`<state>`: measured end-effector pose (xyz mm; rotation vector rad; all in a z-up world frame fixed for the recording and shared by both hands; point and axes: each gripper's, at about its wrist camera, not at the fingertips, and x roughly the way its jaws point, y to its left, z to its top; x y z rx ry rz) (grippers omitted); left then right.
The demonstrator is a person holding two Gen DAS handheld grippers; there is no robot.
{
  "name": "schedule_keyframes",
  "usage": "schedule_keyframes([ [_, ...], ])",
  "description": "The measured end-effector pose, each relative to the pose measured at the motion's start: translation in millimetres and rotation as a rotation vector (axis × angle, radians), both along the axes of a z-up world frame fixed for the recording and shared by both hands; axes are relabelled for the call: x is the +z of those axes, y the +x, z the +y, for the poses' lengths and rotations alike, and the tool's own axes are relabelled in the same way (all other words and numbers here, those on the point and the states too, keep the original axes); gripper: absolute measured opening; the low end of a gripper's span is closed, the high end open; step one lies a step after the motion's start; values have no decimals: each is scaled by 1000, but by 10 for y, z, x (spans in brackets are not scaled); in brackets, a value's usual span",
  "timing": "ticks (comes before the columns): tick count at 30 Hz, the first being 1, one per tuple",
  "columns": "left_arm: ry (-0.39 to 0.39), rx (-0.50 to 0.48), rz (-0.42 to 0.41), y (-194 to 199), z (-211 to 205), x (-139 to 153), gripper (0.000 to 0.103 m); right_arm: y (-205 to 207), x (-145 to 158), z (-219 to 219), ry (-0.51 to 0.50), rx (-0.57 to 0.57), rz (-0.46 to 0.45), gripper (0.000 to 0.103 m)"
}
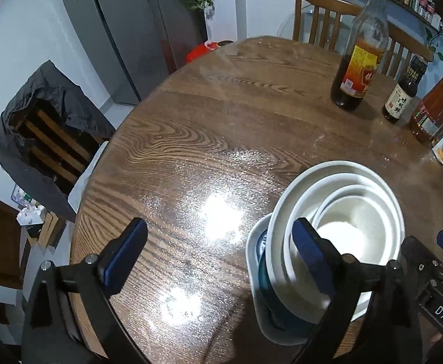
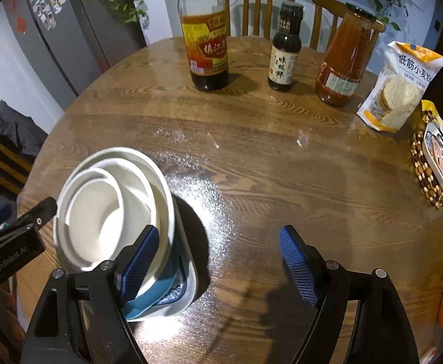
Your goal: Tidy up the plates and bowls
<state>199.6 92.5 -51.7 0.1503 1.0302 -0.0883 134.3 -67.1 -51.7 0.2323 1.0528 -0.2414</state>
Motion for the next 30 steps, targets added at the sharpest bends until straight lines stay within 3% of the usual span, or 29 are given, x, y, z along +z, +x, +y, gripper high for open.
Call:
schedule_keyframes([
  [8,-27,-7,-31,-133,-12,134,97,-142,150,46,3,27,-56,82],
  [22,-81,-6,-96,-599,122,393,97,-585,457,239,-2,182,-175,82],
  [30,-87,10,-126,-902,169,445,98,-812,478,322,-12,271,-198,82],
])
